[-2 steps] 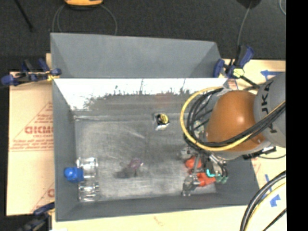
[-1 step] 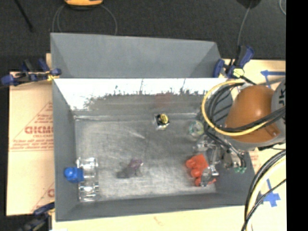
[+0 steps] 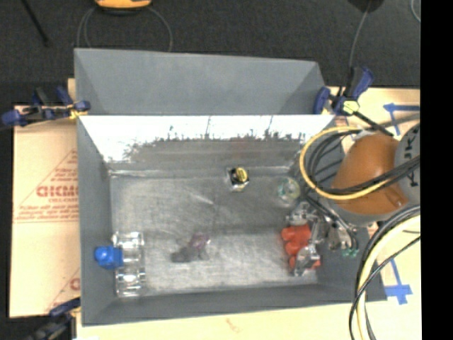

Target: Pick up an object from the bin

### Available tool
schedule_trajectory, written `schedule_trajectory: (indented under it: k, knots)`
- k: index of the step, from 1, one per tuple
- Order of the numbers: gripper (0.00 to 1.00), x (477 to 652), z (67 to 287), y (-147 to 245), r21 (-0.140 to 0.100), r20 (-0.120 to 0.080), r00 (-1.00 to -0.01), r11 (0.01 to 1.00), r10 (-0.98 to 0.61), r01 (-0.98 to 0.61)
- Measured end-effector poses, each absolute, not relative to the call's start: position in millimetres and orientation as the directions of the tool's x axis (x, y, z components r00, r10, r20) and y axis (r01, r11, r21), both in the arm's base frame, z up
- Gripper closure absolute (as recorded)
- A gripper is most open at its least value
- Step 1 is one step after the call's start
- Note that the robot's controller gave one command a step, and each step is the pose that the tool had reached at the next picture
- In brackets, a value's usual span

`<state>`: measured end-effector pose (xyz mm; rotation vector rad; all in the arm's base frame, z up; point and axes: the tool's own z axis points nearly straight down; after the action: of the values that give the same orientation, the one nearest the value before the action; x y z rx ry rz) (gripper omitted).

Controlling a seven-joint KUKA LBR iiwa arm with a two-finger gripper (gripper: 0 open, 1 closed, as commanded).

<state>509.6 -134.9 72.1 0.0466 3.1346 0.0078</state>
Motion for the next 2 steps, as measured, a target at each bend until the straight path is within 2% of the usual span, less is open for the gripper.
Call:
schedule_trajectory:
  k: [1,2]
  knots:
    - [1.00,509.8,73,-134,0.003,-0.008,-1.000,1.000,0.025,0.025]
    - [1.00,580.4,150,-133,-0.006,-0.010,-0.956,0.956,-0.292,-0.292]
